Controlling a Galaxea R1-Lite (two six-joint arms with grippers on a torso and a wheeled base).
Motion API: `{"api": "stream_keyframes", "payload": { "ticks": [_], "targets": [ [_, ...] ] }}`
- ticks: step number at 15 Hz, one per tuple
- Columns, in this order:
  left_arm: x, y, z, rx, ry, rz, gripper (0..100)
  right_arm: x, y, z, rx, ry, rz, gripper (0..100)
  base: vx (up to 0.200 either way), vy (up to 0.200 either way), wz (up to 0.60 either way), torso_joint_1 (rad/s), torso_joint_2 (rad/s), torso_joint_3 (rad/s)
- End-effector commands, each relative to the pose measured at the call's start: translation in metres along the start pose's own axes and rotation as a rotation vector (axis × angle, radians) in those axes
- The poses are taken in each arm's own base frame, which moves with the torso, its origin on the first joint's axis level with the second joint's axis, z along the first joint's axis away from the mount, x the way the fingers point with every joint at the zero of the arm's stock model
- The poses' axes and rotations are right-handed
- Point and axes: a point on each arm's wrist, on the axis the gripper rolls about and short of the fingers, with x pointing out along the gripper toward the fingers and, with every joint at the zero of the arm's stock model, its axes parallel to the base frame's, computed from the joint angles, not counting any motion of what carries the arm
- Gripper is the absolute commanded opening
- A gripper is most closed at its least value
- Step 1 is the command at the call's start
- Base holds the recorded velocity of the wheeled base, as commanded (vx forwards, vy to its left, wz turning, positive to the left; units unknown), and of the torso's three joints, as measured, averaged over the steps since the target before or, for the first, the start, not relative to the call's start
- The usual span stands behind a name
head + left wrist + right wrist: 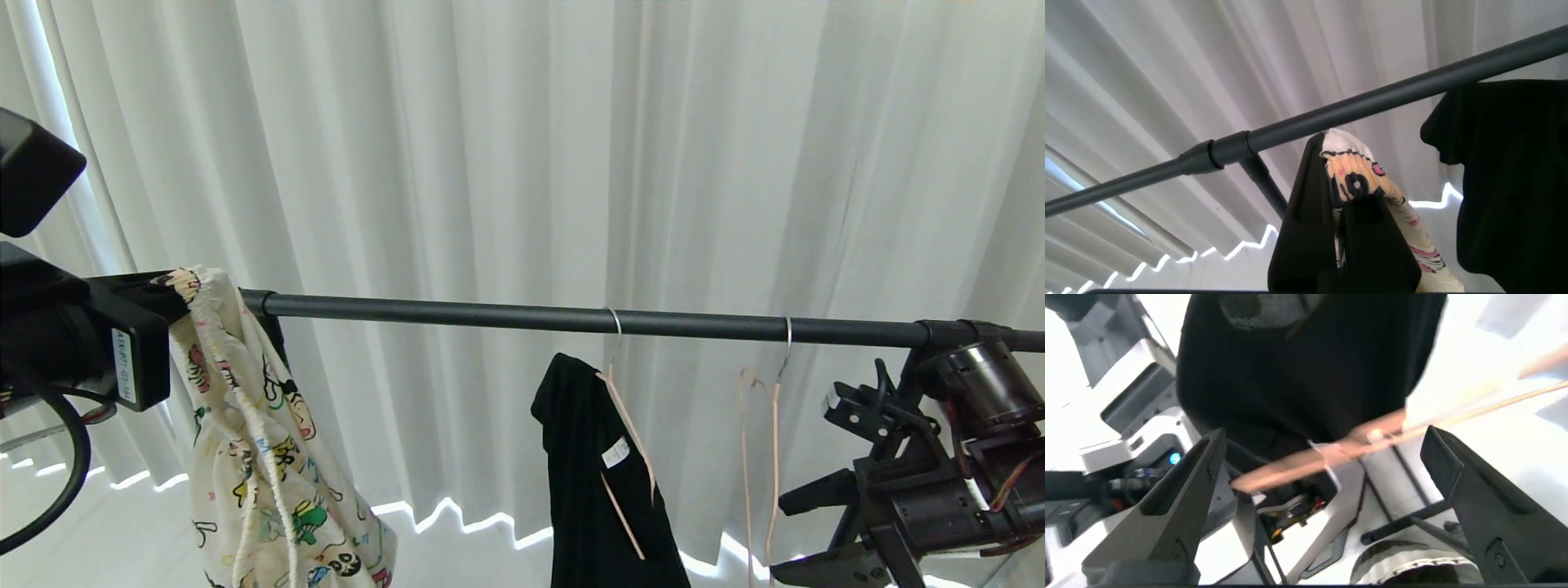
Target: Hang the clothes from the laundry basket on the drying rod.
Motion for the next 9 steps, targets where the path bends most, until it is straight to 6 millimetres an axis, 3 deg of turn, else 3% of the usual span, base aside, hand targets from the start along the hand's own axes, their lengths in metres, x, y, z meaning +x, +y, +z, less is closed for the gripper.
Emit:
{"api": "stream_keyframes", "payload": {
  "ticks": [1,7,9],
  "targets": [
    [0.0,-0.001,-0.002,-0.002,0.007,-0.002,0,-0.013,0.005,-0.008,-0.011,-0.034,-0.071,100,0.0,0.0,0.0,0.0,0.0,0.0],
    [0.001,-0.004,-0.011,0.0,0.032,-0.009,0,-0.052,0.038,-0.03,-0.065,-0.118,-0.447,100,0.0,0.0,0.0,0.0,0.0,0.0],
    [0.002,-0.003,-0.013,-0.006,0.02,0.007,0,-0.063,0.045,-0.035,-0.065,-0.118,-0.648,100,0.0,0.0,0.0,0.0,0.0,0.0]
  ]
}}
